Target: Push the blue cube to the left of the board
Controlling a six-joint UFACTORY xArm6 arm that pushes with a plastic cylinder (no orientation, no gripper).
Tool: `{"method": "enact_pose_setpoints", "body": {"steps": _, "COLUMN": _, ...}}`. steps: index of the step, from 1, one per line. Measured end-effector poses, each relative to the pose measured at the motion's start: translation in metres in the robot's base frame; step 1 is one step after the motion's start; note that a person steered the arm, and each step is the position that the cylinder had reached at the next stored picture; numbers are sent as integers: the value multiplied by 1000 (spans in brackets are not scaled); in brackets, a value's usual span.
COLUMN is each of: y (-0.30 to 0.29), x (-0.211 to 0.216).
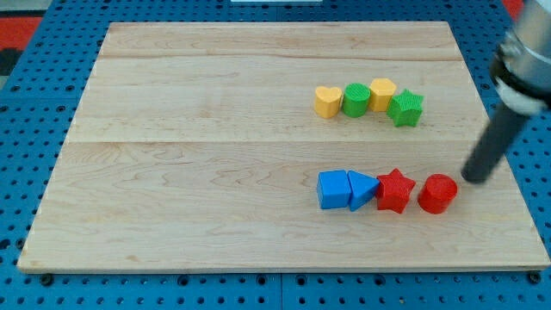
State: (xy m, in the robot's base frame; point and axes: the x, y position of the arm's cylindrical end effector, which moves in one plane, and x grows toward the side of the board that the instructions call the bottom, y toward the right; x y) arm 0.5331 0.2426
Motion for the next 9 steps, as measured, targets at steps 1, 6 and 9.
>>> {"method": "enact_pose_setpoints", "body": {"steps": 1, "y": -50, "x": 28}}
{"method": "enact_pose_setpoints", "body": {"steps": 6, "y": -234, "x": 23}}
{"method": "enact_pose_setpoints", "body": {"steps": 9, "y": -388, "x": 7}}
